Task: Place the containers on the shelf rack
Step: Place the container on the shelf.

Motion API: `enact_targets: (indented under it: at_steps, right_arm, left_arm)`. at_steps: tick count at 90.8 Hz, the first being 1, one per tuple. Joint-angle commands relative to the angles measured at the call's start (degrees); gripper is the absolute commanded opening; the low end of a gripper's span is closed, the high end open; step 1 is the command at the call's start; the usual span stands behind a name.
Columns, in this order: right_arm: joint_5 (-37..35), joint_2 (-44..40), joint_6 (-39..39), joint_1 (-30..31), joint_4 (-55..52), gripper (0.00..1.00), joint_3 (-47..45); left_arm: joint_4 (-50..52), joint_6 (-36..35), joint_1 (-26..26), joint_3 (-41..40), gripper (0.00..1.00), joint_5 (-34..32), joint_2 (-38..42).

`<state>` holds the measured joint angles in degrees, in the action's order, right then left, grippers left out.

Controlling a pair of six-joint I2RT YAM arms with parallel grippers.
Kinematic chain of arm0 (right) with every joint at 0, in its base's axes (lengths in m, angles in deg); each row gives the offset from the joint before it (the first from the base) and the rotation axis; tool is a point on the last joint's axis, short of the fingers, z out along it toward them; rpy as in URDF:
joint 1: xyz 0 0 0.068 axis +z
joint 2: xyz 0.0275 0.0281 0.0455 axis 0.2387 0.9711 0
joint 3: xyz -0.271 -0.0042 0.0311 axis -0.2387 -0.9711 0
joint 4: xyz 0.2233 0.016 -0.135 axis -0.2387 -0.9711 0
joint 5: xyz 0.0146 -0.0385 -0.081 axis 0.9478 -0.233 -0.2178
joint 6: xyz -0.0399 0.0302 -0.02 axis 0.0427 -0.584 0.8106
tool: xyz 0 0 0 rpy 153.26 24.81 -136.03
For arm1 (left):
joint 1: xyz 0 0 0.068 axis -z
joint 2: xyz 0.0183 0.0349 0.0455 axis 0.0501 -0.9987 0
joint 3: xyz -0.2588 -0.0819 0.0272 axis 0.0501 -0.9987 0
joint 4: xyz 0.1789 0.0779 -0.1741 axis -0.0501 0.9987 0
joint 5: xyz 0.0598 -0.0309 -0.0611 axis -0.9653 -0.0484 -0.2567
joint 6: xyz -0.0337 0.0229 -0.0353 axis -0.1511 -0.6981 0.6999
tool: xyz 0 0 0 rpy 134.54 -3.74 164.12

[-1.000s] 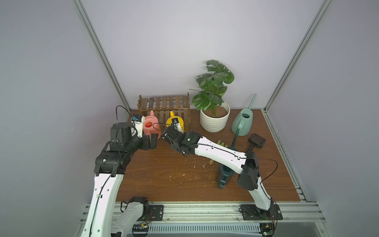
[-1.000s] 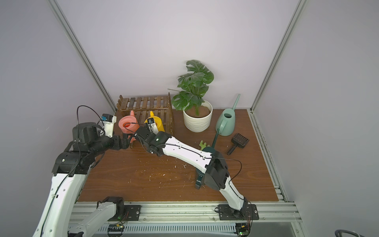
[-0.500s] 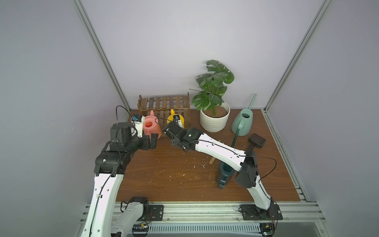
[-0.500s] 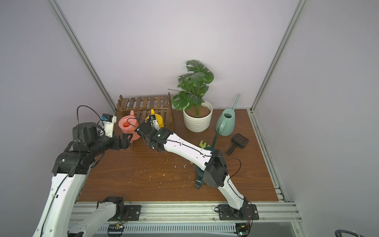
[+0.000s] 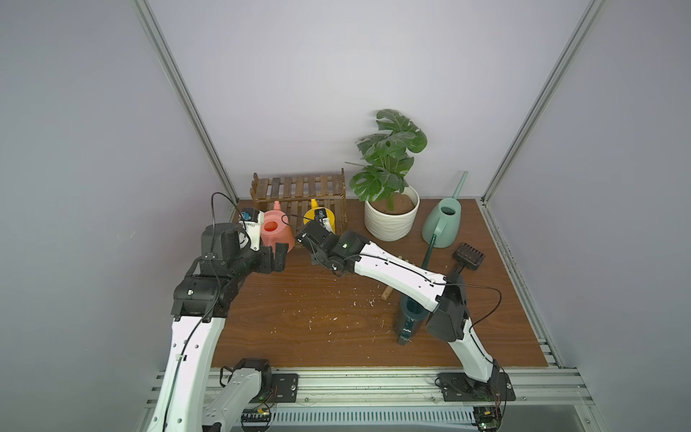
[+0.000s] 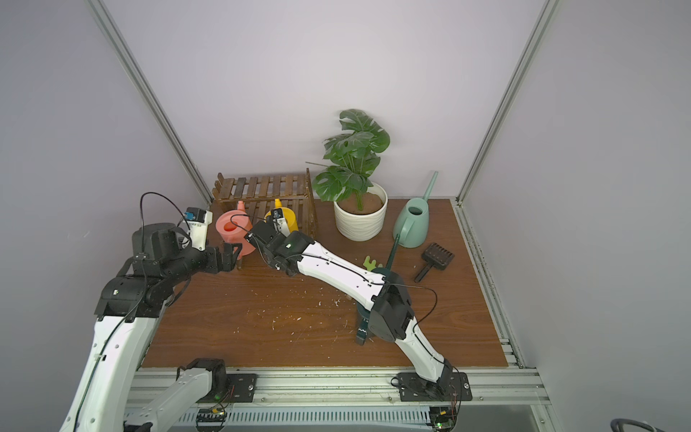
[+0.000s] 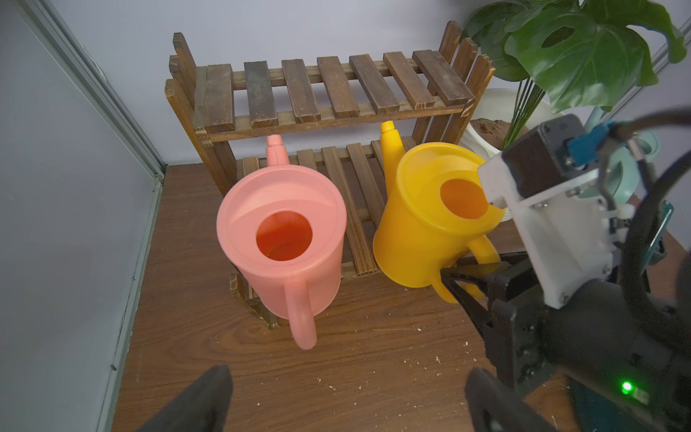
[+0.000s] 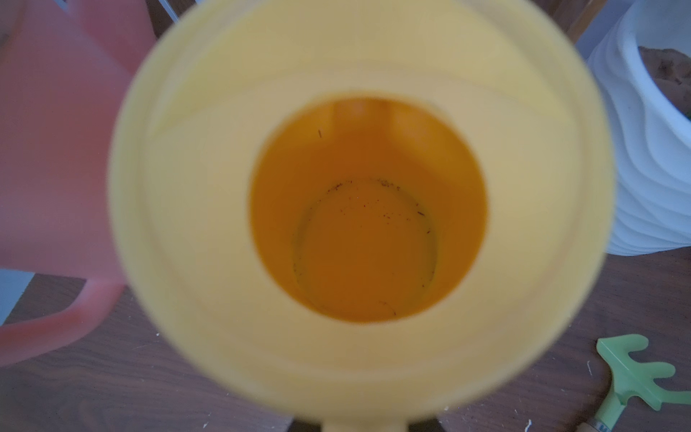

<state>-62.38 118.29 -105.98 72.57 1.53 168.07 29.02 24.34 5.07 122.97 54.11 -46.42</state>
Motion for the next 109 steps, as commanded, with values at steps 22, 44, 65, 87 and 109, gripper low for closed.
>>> enact_targets:
  at_steps: [22, 44, 65, 87, 109]
  right_arm:
    - [1.2, 0.1, 0.4, -0.2, 0.3, 0.3, 1.6]
    - [1.0, -0.8, 0.5, 0.1, -0.2, 0.33, 1.3]
    - [0.9, -2.6, 0.6, 0.4, -0.3, 0.35, 0.0]
    - [1.5, -4.7, 0.9, 1.0, 0.7, 0.37, -1.7]
    - [1.1, -7.3, 0.8, 1.6, 1.7, 0.37, -3.8]
  left_arm:
    - [0.3, 0.0, -0.8, 0.4, 1.0, 0.3, 0.4]
    - [0.3, 0.0, -0.8, 0.3, 1.0, 0.4, 0.4]
    - [0.3, -0.3, -0.8, 0.1, 1.0, 0.6, 0.5]
    - [0.3, -0.3, -0.7, 0.1, 1.0, 0.6, 0.4]
    - [0.4, -0.6, -0.8, 0.0, 1.0, 0.8, 0.5]
